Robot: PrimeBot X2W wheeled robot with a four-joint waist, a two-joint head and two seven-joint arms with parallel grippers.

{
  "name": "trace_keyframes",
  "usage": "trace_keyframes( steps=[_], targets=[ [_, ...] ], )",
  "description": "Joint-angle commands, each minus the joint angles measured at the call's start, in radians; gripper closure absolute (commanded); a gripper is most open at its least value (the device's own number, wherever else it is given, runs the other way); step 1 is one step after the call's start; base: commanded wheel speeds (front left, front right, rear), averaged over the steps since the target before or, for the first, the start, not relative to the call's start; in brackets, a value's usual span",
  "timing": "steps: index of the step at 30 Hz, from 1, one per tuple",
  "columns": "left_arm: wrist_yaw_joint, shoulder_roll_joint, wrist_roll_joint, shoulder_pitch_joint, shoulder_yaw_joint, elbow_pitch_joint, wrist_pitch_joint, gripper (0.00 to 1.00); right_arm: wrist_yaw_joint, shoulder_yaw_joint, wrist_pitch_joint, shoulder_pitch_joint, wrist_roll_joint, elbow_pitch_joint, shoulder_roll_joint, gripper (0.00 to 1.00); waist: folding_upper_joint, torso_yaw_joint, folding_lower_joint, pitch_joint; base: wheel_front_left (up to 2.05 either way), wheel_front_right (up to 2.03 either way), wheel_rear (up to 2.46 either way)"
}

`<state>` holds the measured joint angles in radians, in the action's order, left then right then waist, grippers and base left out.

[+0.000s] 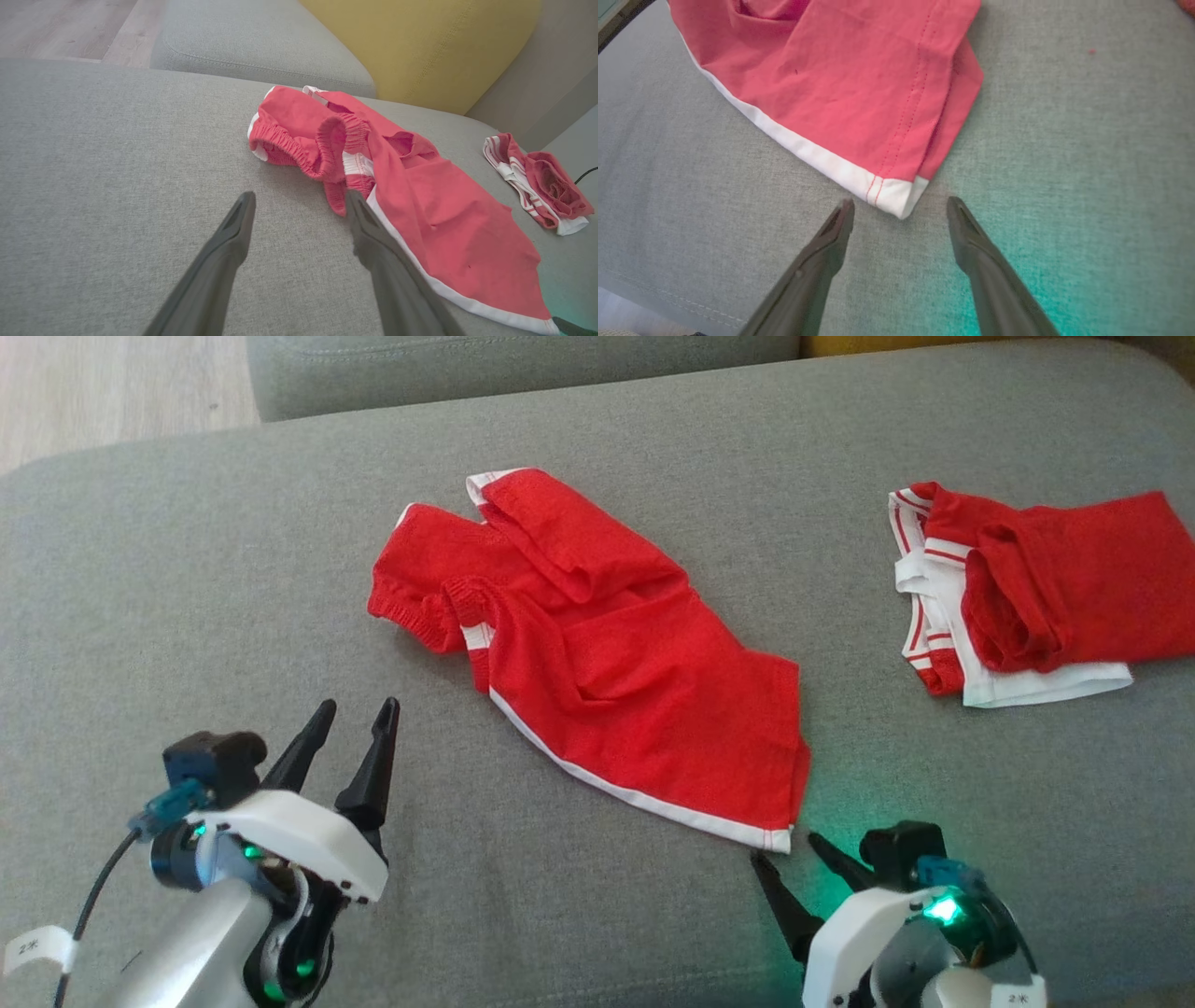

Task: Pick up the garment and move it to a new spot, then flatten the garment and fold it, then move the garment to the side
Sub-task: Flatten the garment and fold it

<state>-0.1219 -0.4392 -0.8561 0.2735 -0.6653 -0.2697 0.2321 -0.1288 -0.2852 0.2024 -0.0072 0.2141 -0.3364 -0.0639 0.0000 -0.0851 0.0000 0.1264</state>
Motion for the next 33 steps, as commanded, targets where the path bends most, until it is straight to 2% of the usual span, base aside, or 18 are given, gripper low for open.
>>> trace_keyframes(
  steps=[1,18,21,22,28,33],
  targets=[
    [0.006,-0.024,0.008,0.064,0.040,0.017,0.012,0.00,-0.002,-0.026,-0.012,-0.040,0.010,0.022,0.003,0.00,0.0000,0.001,0.0000,0.002,0.00,0.00,0.00],
    [0.018,-0.019,0.011,0.085,0.033,0.000,0.014,0.00,-0.002,-0.040,-0.052,-0.086,0.012,-0.031,0.011,0.00,0.0000,0.015,0.0000,0.024,0.00,0.00,0.00],
    [0.020,-0.018,0.012,0.090,0.034,-0.003,0.015,0.00,-0.002,-0.041,-0.058,-0.095,-0.005,-0.044,0.011,0.87,0.0000,0.018,0.0000,0.028,0.00,0.00,0.00],
    [0.020,-0.017,0.013,0.092,0.034,-0.004,0.016,0.00,-0.002,-0.044,-0.061,-0.098,-0.013,-0.048,0.011,1.00,0.0000,0.019,0.0000,0.029,0.00,0.00,0.00],
    [0.025,-0.015,0.014,0.097,0.038,-0.017,0.018,0.00,-0.002,-0.043,-0.066,-0.108,-0.027,-0.066,0.009,1.00,0.0000,0.023,0.0000,0.028,0.00,0.00,0.00],
    [0.027,-0.012,0.013,0.094,0.040,-0.029,0.021,0.00,-0.002,0.003,-0.075,-0.111,-0.037,-0.054,-0.010,1.00,0.0000,0.021,0.0000,0.021,0.00,0.00,0.00]
  ],
)
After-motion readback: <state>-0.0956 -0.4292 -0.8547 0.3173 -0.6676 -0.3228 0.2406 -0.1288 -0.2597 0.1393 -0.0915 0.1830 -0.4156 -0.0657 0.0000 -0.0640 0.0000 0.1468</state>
